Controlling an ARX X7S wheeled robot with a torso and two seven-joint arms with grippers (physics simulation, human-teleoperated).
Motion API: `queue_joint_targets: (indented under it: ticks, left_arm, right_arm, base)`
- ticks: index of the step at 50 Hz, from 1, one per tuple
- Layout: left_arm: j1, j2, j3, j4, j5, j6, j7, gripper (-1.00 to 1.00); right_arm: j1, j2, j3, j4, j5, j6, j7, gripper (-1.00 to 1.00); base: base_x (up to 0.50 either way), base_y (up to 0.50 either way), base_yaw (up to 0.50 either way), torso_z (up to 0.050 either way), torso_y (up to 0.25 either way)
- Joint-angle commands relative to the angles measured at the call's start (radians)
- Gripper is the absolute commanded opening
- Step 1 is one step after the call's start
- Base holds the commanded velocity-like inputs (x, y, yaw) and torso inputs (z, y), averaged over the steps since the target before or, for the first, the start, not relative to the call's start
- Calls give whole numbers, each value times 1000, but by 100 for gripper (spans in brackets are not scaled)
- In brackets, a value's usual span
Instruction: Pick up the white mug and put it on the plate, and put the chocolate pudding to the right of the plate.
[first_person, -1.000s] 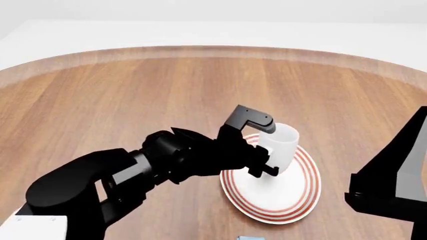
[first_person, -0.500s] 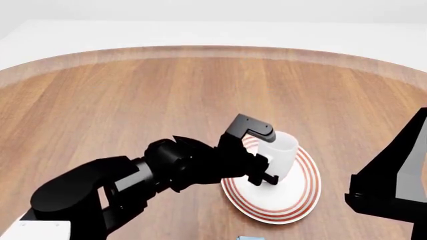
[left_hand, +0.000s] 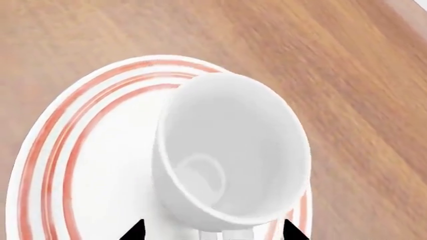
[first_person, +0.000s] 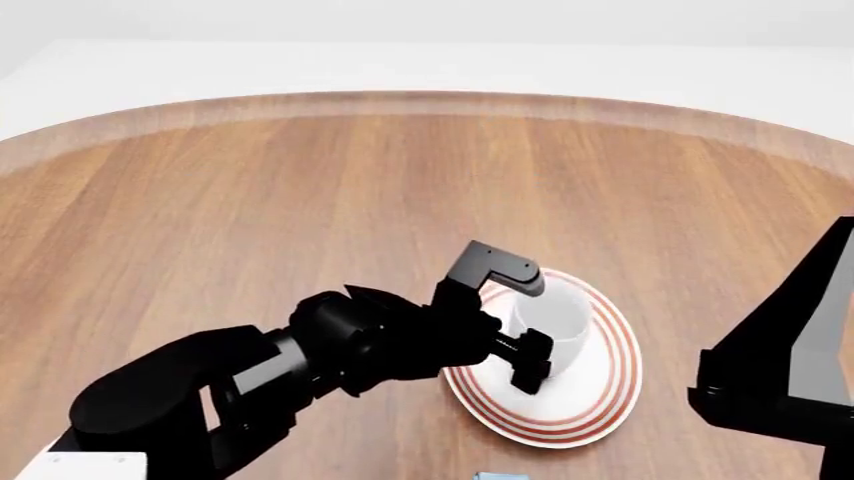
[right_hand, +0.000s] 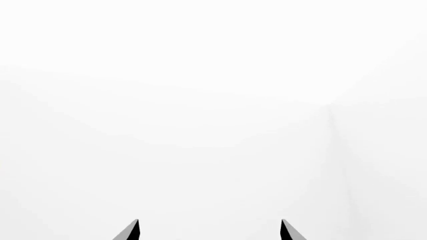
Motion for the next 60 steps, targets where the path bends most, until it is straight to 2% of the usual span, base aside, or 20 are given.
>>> queue_joint_targets:
  ticks: [1, 9, 13, 18, 31, 41, 43, 53, 60]
  left_arm:
    - [21, 19, -26, -9, 37, 11, 10, 100]
    - [4, 12, -30, 69, 48, 30, -43, 100]
    - [-6, -61, -41, 229, 42, 33, -147, 100]
    - [-18, -121, -57, 386, 31, 32, -224, 100]
    - [-11, -272, -56, 823, -6, -1, -542, 100]
    - [-23, -356, -79, 968, 5, 18, -648, 100]
    - [-44, -368, -73, 1002, 49, 14, -708, 100]
    - [-140, -440, -138, 1191, 70, 22, -835, 100]
    - [-149, -495, -160, 1302, 73, 33, -904, 100]
  right_arm:
    - [1, -16, 16, 0, -19, -5, -19, 100]
    - [5, -16, 8, 3, -25, -5, -19, 100]
    - [4, -16, 3, 2, -29, -4, -19, 100]
    - [5, -17, -2, 1, -33, 0, -18, 100]
    - [0, -16, -4, -2, -42, 3, -13, 100]
    - [-1, -16, -13, 5, -48, -3, -12, 100]
    - [-2, -15, -13, 5, -48, -3, -12, 100]
    - [-5, -14, -16, 9, -49, -8, -10, 100]
    - [-7, -13, -17, 7, -49, -8, -8, 100]
  base:
    - [0, 0, 0, 0, 0]
    - [0, 0, 0, 0, 0]
    - [0, 0, 0, 0, 0]
    - [0, 0, 0, 0, 0]
    - [0, 0, 0, 0, 0]
    - [0, 0, 0, 0, 0]
    - [0, 0, 0, 0, 0]
    - [0, 0, 0, 0, 0]
    - [0, 0, 0, 0, 0]
